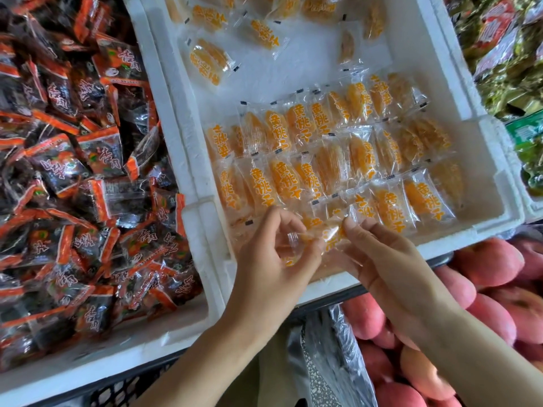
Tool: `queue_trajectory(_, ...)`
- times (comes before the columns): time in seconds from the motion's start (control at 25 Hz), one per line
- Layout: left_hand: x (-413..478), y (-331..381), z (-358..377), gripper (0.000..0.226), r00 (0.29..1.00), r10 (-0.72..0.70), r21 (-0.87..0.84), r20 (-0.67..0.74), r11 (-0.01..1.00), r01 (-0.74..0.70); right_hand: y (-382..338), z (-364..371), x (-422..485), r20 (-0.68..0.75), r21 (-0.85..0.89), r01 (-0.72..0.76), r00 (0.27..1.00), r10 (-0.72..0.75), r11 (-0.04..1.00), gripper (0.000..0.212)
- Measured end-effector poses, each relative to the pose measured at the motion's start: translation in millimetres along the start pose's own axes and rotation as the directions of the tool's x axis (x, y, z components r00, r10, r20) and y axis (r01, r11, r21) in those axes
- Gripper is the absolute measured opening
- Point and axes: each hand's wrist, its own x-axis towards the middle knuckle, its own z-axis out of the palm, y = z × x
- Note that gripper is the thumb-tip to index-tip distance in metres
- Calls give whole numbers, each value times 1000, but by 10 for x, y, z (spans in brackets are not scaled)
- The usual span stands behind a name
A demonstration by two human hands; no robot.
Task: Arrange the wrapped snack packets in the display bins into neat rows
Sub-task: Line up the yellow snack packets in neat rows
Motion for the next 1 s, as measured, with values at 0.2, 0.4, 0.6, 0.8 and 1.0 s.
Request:
queue_trajectory(0.2, 56, -277, -124, 30, 964, 252, 540, 82, 802, -255, -251, -70, 227, 120, -641, 419, 882, -456, 643, 14)
queue_trajectory(0.4, 50, -401, -151, 55, 941, 302, 744, 151, 591, -310, -127, 47, 519, 510, -805, 571, 804, -306, 158, 13)
queue_trajectory(0.6, 57, -411, -165, 56, 939, 290, 769, 186, 552, -323, -55, 23, 597, 661, -749, 614, 670, -338, -249, 26)
queue_trajectory(0.8, 107, -385, -228, 43, 927, 265, 815, 264, 452, -361, -117, -42, 565, 762, -645, 674, 599, -245, -360, 31)
queue_trajectory(1.0, 323, -225, -371, 36, 888, 316, 790, 333, 420, -446, -341, -56, 595, 839, -518, 718, 533, -112, -465, 34)
